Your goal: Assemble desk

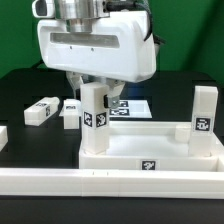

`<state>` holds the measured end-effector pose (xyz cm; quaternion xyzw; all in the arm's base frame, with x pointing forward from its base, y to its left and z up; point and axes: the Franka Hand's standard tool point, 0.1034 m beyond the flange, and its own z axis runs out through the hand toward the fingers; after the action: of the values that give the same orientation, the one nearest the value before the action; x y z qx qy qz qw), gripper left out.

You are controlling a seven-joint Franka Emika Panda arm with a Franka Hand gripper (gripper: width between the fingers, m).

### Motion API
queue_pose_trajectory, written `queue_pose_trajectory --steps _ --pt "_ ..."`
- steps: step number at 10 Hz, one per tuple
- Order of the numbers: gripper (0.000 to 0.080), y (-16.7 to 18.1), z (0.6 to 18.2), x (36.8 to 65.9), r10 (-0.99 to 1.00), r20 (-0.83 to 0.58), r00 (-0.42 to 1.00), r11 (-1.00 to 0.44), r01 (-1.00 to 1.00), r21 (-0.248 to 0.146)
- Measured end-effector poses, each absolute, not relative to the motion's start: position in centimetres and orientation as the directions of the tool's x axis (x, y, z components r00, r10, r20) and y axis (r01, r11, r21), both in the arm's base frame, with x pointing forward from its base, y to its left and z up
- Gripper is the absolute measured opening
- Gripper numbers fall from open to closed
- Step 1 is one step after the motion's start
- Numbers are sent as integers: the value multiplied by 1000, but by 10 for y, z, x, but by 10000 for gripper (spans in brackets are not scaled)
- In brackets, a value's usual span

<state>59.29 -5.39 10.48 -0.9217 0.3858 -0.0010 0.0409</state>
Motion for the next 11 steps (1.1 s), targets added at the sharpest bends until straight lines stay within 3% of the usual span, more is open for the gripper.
queue_pose_trajectory --steps 1,2,6,8,11 --pt "632 -52 106 594 -653 -18 757 -754 -653 -73" --pt "644 -51 107 594 -541 -2 841 -839 -540 -68" --pt "649 -52 106 594 -325 13 946 -944 -323 -67" --pt "649 -52 106 598 -67 56 996 -998 -66 -10" --pt "649 -56 103 596 205 62 977 -979 205 12"
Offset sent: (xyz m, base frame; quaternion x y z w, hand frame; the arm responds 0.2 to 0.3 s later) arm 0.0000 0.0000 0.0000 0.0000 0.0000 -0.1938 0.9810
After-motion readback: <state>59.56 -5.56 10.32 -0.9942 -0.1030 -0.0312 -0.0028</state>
